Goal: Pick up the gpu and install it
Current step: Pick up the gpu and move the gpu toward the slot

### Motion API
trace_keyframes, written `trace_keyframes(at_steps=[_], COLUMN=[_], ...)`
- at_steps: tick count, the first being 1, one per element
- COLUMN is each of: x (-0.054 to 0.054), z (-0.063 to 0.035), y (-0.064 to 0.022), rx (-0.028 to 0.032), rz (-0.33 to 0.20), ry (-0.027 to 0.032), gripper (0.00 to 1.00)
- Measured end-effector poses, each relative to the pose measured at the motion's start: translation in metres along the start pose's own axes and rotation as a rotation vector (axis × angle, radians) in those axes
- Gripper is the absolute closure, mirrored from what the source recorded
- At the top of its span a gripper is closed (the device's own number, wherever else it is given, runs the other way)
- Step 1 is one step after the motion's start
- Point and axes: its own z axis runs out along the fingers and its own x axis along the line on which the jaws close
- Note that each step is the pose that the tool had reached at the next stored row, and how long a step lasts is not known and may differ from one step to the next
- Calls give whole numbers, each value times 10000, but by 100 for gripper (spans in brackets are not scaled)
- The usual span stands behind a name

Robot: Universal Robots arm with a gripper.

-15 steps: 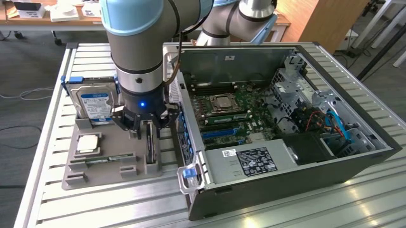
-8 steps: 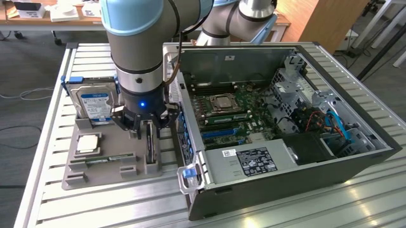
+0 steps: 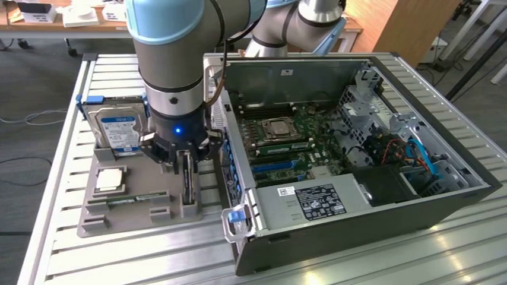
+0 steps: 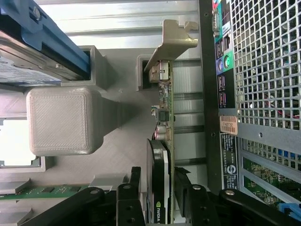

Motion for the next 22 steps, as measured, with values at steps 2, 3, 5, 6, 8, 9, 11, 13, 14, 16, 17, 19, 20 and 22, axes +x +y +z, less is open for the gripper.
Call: trace_keyframes(at_steps=[2,3,5,6,8,9,11,13,14,16,17,19,20,22], x=[0,0,0,0,0,0,0,0,0,1,1,0,0,0], z=[0,0,14,15,14,14,14,15,24,32,32,33,35,35], y=[0,0,0,-1,-1,-1,-1,-1,-1,-1,-1,0,4,4], rx=[0,0,-4,-3,-1,-1,-1,-1,-2,-11,-12,-16,-20,-19], rz=[0,0,0,0,0,0,0,0,0,1,1,1,0,-2], ry=[0,0,-4,-2,0,0,0,1,-1,1,1,1,0,1], gripper=[60,60,60,60,60,60,60,60,60,60,60,60,60,60])
